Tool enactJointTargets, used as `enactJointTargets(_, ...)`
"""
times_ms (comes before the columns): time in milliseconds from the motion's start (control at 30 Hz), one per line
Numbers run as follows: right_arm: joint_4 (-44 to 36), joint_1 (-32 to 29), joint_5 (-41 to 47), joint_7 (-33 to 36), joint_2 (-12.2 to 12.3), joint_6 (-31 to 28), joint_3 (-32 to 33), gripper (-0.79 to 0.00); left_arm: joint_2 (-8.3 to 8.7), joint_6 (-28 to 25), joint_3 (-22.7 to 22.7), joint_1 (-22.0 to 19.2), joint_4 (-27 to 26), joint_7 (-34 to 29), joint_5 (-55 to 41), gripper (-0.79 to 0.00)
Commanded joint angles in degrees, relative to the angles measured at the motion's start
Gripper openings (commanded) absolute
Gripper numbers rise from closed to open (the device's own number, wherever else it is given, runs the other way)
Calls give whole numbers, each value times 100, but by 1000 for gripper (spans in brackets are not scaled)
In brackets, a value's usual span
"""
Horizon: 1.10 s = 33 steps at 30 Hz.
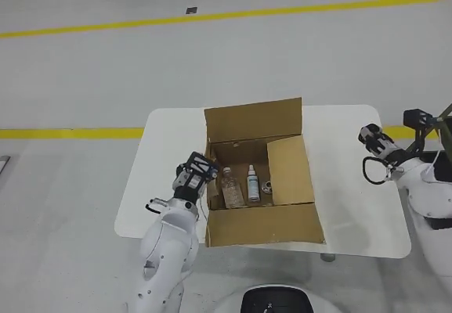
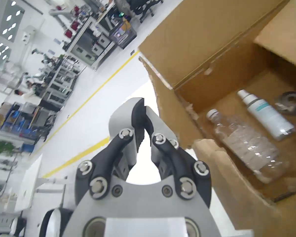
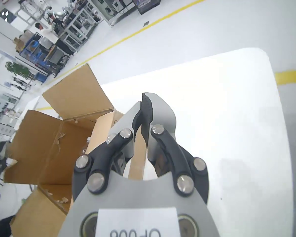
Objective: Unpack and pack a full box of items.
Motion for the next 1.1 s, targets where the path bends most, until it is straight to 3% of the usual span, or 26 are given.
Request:
enactJointTargets(0, 135, 40, 131, 79, -1, 21, -29, -785, 3, -273, 124, -46, 36, 86, -9, -785)
enactJointTargets(167, 181, 80, -232, 135, 17, -1, -204, -785, -15, -422, 449, -110, 230, 543, -125, -785)
enactJointTargets(433, 201, 117, -518, 196, 39, -232, -397, -785, -4, -727, 781, -235, 743, 599, 347, -785)
enactJointTargets(900, 325, 293, -536, 439, 77, -367, -528, -785, -35, -1315, 897, -417, 893, -597, 256, -785)
enactJointTargets(1067, 378, 344, -458, 477, 86, -435, -566, -785, -41, -1396, 945, -489, 932, -765, 307, -785)
